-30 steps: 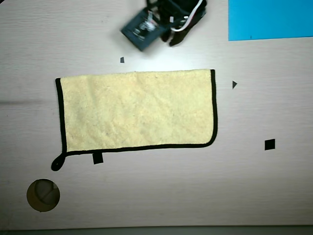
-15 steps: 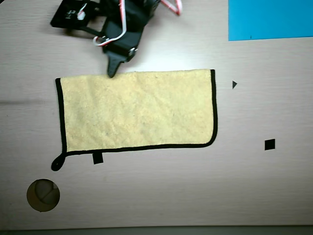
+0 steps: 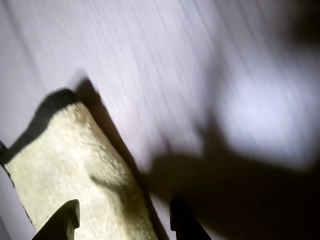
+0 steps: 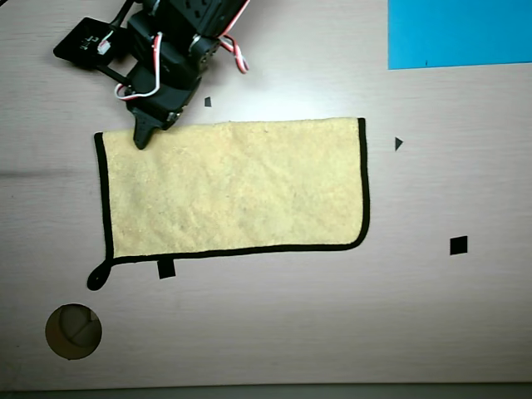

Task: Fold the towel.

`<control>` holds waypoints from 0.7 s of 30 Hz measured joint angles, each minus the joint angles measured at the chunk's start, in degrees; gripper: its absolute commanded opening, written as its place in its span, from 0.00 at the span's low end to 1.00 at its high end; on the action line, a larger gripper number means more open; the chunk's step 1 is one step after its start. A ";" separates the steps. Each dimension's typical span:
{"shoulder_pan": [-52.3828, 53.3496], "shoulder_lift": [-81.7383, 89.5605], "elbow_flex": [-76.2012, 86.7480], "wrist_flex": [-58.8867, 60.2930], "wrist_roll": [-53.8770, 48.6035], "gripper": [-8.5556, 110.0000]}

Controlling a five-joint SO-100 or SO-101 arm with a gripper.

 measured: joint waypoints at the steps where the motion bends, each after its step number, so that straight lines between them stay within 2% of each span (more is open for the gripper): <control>1: 0.26 -0.53 -0.53 0.00 -0.26 0.25; 16: -1.05 -5.27 -3.52 -5.54 -3.25 0.24; 21: -2.02 -6.94 -5.36 -6.15 -5.27 0.20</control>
